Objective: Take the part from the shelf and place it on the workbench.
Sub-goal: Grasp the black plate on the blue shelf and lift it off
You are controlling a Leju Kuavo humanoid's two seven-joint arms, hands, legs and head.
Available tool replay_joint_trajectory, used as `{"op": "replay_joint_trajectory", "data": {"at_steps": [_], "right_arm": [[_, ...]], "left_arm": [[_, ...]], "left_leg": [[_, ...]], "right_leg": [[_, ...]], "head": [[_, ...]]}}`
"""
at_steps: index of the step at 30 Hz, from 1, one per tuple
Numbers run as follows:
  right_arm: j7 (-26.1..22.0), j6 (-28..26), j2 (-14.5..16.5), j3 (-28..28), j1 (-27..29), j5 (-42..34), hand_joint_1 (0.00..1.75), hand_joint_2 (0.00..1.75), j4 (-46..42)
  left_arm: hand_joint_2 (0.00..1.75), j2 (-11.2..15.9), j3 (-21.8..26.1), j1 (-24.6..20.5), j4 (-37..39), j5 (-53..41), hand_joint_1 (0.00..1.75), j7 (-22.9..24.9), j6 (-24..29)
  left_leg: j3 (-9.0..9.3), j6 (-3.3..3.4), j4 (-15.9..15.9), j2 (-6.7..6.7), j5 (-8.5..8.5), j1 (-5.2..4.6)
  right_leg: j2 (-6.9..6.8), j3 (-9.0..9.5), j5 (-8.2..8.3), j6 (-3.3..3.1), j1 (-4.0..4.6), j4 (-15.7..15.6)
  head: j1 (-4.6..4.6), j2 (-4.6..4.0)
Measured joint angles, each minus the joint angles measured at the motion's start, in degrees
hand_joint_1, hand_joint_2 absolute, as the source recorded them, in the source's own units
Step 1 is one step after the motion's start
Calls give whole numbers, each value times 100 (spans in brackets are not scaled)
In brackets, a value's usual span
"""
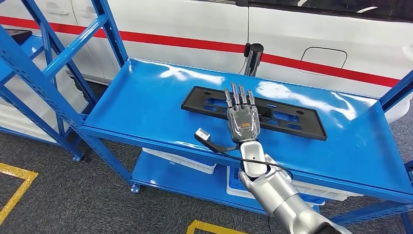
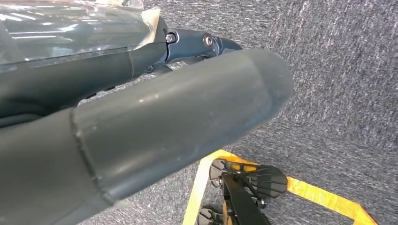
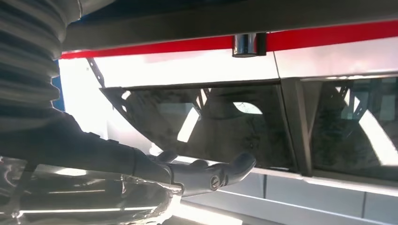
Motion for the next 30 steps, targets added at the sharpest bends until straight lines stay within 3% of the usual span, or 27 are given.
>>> {"op": "replay_joint_trajectory", "data": {"at_steps": [6,13,25,30], "right_arm": [[178,254,249,160,-771,0,0,175,1229],[255,488,403,167,-1126,0,0,175,2077],[314,598,503,167,-1314,2,0,175,2477],[438,996,565,166,-1415,1,0,175,2588]], "left_arm": [[0,-9,-1,-9,0,24,0,7,2],[0,-21,-1,-8,0,28,0,7,-1],[0,-31,-1,-9,0,28,0,7,1],[0,-31,0,-9,0,81,0,2,3]], "left_leg": [[6,13,1,-9,2,6],[7,13,0,-8,2,15],[12,12,-3,-6,2,27],[17,12,-2,-6,2,26]], "right_leg": [[-6,2,2,4,-9,-1],[-6,2,3,4,-1,0],[-6,4,0,2,3,0],[-6,6,0,2,3,0]], "head": [[-1,0],[-2,0],[-2,1],[-1,0]]}}
